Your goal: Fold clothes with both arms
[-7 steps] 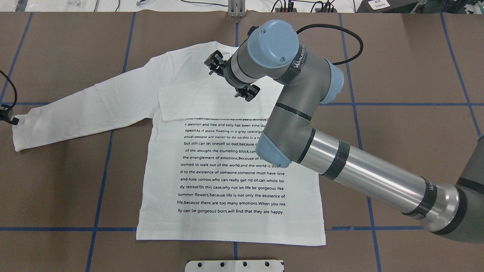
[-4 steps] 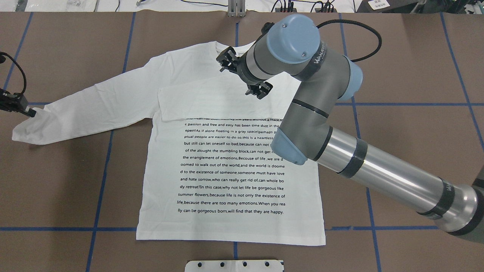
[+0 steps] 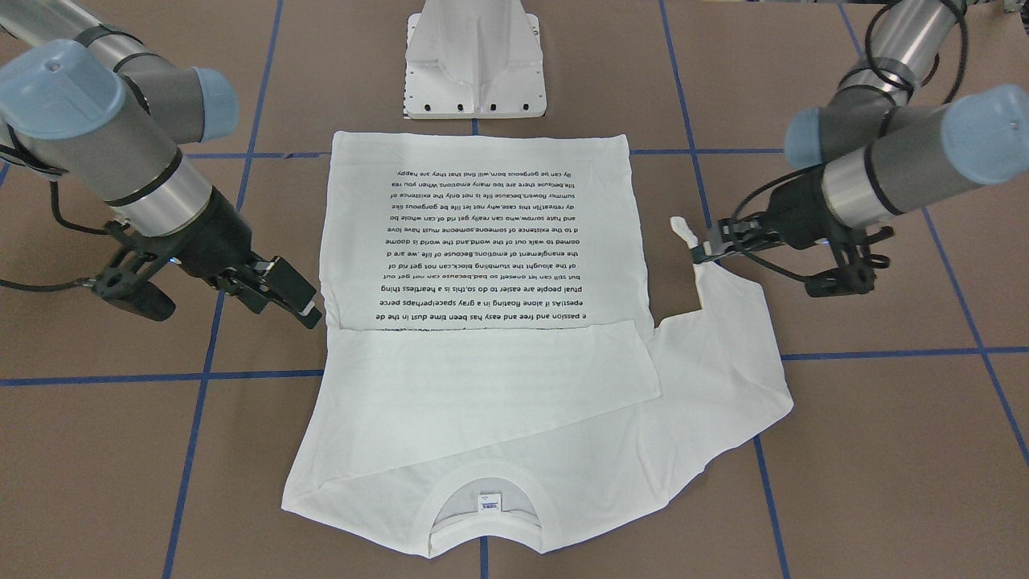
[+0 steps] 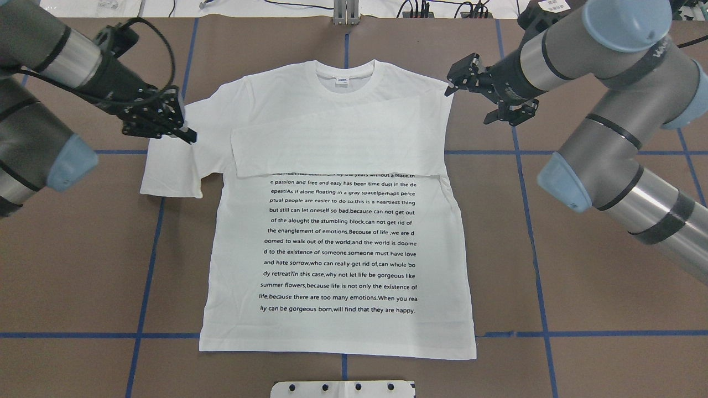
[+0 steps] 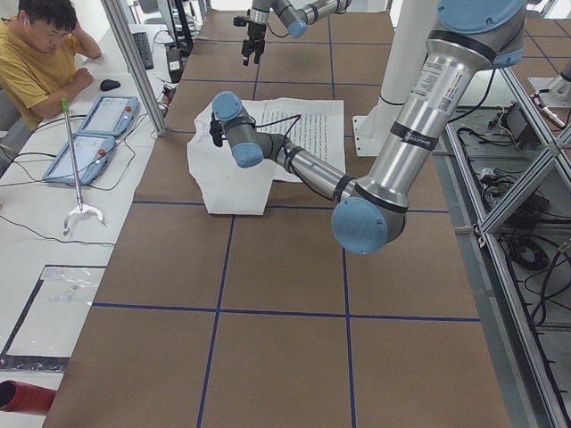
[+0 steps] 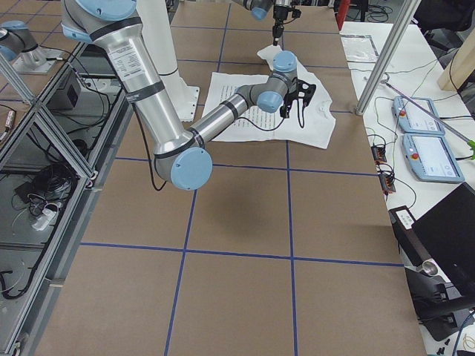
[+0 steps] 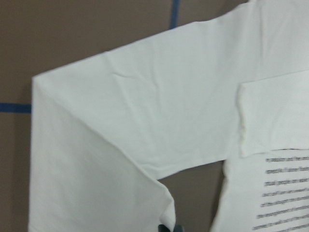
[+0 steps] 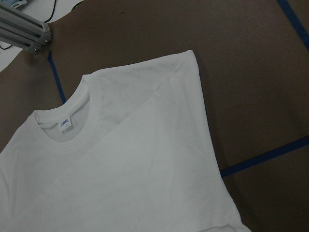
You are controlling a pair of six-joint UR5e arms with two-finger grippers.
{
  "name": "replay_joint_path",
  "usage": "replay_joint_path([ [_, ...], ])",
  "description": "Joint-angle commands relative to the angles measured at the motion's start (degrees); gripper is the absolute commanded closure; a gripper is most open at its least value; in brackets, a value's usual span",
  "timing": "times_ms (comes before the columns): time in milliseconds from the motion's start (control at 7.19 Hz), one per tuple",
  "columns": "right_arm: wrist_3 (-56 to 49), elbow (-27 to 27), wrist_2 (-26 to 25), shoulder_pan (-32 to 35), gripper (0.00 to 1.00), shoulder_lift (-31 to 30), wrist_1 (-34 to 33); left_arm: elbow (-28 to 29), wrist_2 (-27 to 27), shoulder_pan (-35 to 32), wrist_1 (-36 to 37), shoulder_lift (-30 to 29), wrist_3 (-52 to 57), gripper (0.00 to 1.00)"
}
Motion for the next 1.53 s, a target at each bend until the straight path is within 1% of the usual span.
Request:
replay_joint_path([
  [0,-3.82,2.12,2.10,3.31,0.00,-5.39,0.16,2.60,12.34,8.37,-0.30,-11.11,-8.76,1.00],
  [139,-4.69,6.30,2.20,3.93,0.00,-10.37,0.59,7.50,20.41,12.66,-3.00,-16.56,-11.66,1.00],
  [278,-9.49,9.48,2.46,5.32,0.00,-14.51,0.68,16.07,26.32,15.49,-9.12,-22.44,-15.78,1.00],
  [417,-11.19,10.73,2.55,5.86,0.00,-16.72,0.69,24.25,30.47,17.61,-13.09,-28.07,-16.77,1.00],
  [556,-11.21,10.82,2.55,5.95,0.00,-16.83,0.69,26.42,33.99,19.45,-13.48,-30.13,-16.87,1.00],
  [696,-11.21,11.17,2.46,6.13,0.00,-17.09,0.69,26.62,36.55,21.21,-14.53,-30.67,-16.78,1.00],
  [835,-11.21,11.96,2.55,6.13,0.00,-17.79,0.95,28.27,38.84,22.80,-16.45,-31.89,-16.78,1.00],
  [974,-11.21,12.49,2.46,6.30,0.00,-18.67,0.95,31.77,40.95,23.86,-18.74,-33.56,-16.70,1.00],
  [1113,-11.21,12.84,2.37,6.30,0.00,-19.20,0.95,32.85,41.41,24.04,-20.06,-34.10,-16.52,1.00],
  [1391,-11.21,13.20,2.37,6.31,0.00,-19.21,0.95,37.32,44.30,24.92,-21.04,-37.17,-14.42,1.00],
])
